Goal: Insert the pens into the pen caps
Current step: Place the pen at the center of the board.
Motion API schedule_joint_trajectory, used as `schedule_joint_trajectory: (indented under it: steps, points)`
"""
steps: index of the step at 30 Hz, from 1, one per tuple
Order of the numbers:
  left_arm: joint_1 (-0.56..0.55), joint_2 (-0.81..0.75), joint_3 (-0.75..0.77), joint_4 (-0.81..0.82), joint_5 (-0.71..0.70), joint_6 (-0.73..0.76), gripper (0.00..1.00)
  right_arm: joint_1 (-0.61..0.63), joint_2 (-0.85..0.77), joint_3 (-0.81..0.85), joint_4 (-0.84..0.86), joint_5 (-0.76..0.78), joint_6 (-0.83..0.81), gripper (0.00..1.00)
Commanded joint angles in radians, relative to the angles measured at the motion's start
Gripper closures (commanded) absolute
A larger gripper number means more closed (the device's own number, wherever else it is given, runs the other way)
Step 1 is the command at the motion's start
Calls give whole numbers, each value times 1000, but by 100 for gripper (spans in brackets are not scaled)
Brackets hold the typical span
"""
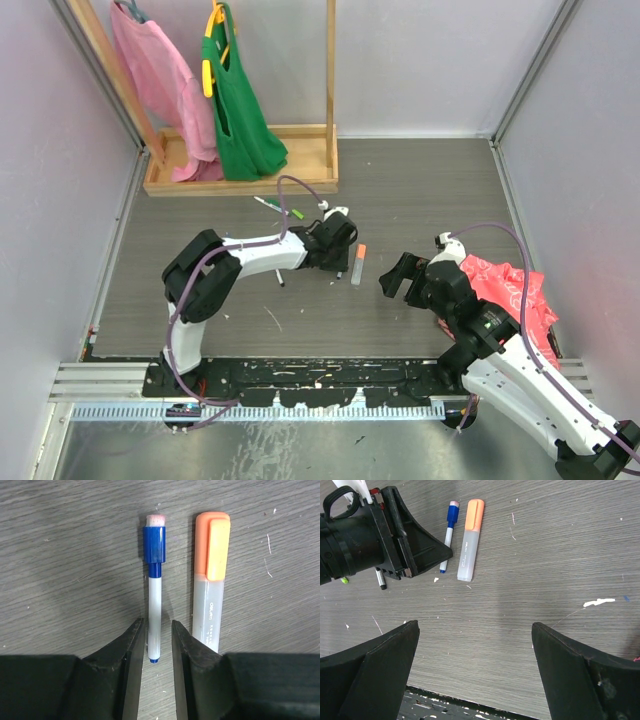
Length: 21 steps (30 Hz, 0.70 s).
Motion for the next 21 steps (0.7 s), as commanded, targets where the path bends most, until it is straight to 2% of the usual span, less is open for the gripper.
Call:
schedule_joint_trajectory:
  steps: [1, 9, 21]
  points:
    - [15, -114, 18, -9, 16, 23, 70, -3, 5, 10, 37, -5, -9, 1]
    - [30, -267, 12, -77, -1, 84, 66, -3, 21, 15, 40, -4, -15, 1]
    - [42, -524, -139, -203, -126, 150, 54, -3, 88, 74, 49, -5, -32, 1]
